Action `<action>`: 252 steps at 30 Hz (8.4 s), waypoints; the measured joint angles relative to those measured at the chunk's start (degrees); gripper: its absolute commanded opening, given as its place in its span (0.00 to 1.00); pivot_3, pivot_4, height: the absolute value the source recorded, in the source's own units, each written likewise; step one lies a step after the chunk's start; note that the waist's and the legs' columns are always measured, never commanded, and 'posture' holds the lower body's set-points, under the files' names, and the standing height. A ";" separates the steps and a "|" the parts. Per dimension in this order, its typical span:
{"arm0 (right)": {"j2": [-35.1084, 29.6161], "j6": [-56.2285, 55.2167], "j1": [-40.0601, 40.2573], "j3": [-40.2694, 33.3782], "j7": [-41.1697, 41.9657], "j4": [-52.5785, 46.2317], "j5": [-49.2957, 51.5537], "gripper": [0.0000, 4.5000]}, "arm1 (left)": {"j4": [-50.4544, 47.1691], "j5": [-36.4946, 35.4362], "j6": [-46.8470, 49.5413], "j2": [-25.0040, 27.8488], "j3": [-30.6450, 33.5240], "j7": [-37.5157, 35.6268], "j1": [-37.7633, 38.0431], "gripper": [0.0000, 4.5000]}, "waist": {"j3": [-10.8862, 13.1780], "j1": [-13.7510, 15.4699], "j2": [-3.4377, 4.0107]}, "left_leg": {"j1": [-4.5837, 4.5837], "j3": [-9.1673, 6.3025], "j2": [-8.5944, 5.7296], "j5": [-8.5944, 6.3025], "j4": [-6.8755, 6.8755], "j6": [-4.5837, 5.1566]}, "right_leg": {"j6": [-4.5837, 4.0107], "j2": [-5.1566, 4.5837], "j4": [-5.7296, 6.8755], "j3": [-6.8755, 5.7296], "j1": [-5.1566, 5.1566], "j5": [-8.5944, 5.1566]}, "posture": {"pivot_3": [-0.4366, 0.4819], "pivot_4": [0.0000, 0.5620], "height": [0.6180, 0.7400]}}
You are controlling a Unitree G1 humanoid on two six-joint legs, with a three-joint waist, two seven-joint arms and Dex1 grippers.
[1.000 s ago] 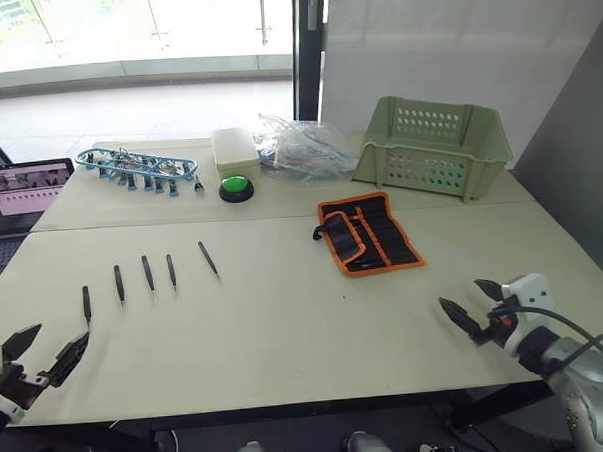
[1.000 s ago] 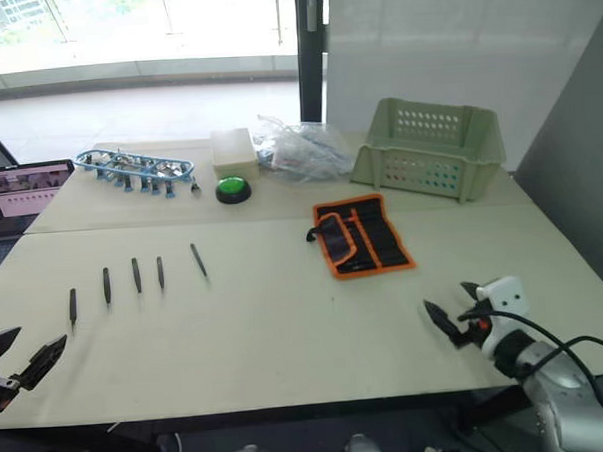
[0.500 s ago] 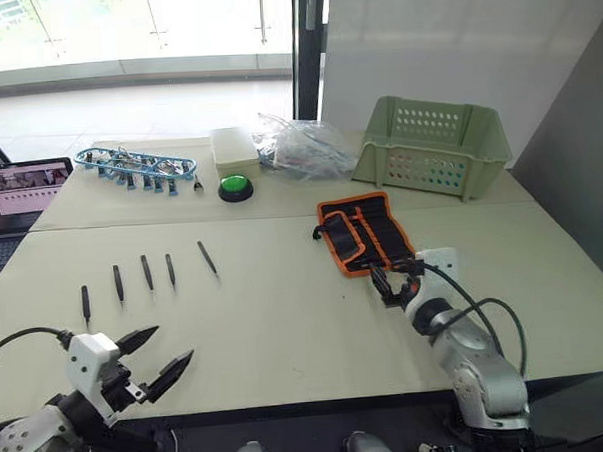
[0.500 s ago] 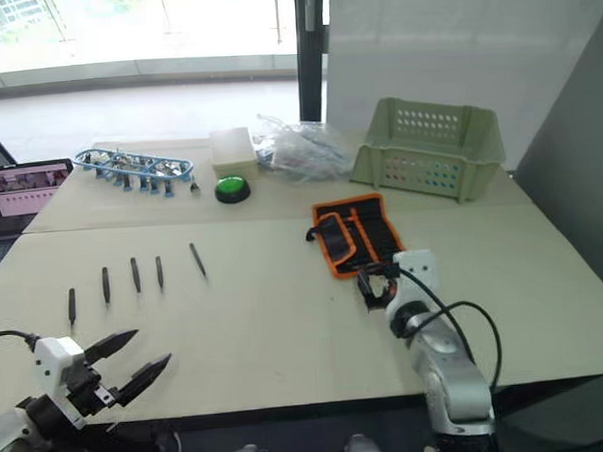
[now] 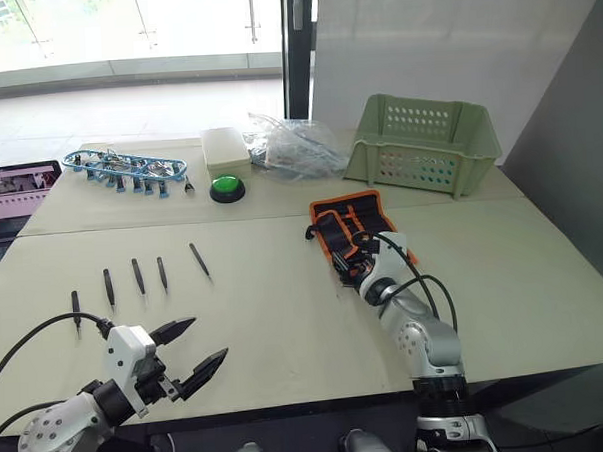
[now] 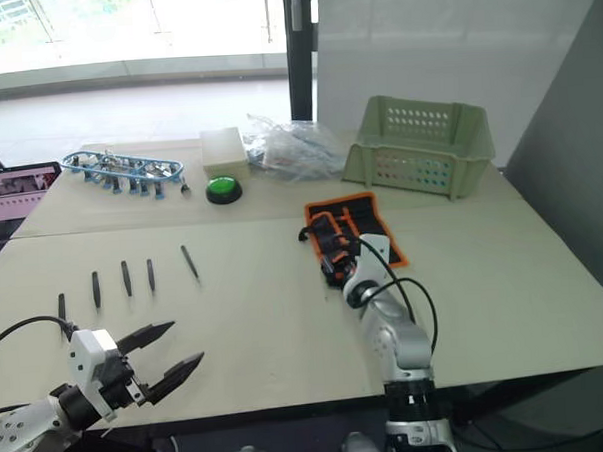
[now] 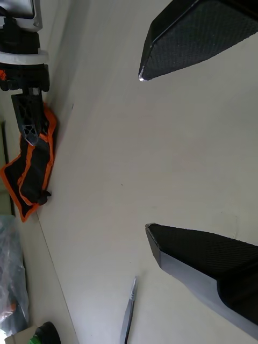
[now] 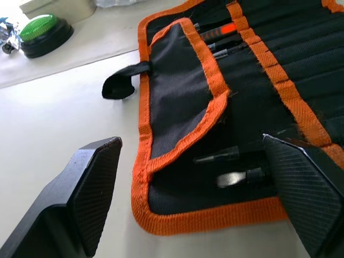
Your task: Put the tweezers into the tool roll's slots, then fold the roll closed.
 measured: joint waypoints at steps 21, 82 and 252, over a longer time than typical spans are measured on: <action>-0.13 -2.56 -1.22 0.28 0.15 2.93 -0.10 0.01 | -0.21 0.10 -0.08 -0.98 -1.61 2.29 0.36 1.00 | 0.01 -0.02 0.01 | -0.04 -0.01 0.00 0.00 -0.02 0.00 | 0.00 0.00 -0.01 0.00 -0.06 0.00 | 0.48 0.27 0.87; -36.79 -37.52 16.51 28.80 40.24 -14.77 -25.41 0.00 | 76.92 30.30 -64.25 0.00 -35.17 -34.44 -72.73 0.82 | 0.07 1.96 -0.12 | -0.30 -0.09 -0.16 -0.01 0.25 0.05 | 0.20 0.11 -0.13 0.07 0.01 0.07 | 0.48 0.27 0.87; -24.72 7.86 16.43 13.26 34.19 -32.67 4.70 0.00 | 32.28 9.69 -5.03 -4.69 -20.01 -7.78 -37.22 0.01 | -0.42 1.61 -0.01 | -0.81 -0.18 -0.10 -0.07 0.81 0.11 | 0.37 0.08 -0.19 0.10 -0.27 0.31 | 0.48 0.27 0.87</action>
